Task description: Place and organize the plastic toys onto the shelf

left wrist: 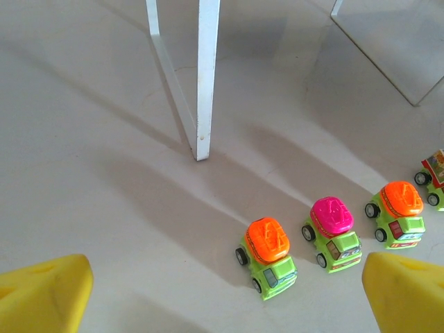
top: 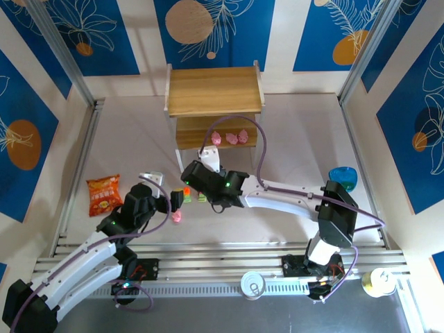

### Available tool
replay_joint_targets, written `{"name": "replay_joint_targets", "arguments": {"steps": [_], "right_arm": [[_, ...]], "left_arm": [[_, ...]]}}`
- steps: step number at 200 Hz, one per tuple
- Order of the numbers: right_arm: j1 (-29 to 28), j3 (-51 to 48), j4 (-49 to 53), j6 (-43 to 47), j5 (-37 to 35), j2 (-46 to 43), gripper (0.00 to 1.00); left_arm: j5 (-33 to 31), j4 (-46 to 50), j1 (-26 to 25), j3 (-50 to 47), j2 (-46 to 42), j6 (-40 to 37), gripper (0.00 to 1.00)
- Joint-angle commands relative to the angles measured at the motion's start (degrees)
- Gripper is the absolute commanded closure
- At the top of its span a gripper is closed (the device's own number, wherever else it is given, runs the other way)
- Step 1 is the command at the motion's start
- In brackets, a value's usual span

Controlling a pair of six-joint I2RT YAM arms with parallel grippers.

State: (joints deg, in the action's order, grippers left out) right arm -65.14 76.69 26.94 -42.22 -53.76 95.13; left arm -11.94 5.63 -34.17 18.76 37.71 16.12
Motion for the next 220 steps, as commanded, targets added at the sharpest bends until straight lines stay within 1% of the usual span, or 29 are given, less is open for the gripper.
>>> {"name": "replay_joint_targets", "arguments": {"steps": [1, 63, 138, 220], "right_arm": [[1.7, 3.3, -2.2, 4.8, 2.3, 1.5, 0.74], [6.2, 10.0, -2.9, 9.0, 6.1, 6.3, 0.74], [10.1, 18.2, -1.5, 13.0, 8.2, 12.6, 0.74], [13.1, 21.5, -0.2, 14.5, 9.6, 15.8, 0.73]], "left_arm": [[1.5, -1.9, -0.7, -0.6, -0.1, -1.4, 0.01], [3.0, -3.3, -2.4, -0.7, 0.3, -2.8, 0.01], [3.1, -3.8, -2.8, -0.7, 1.1, -2.9, 0.02], [3.0, -3.7, -2.8, -0.7, 1.0, -2.8, 0.01]]}}
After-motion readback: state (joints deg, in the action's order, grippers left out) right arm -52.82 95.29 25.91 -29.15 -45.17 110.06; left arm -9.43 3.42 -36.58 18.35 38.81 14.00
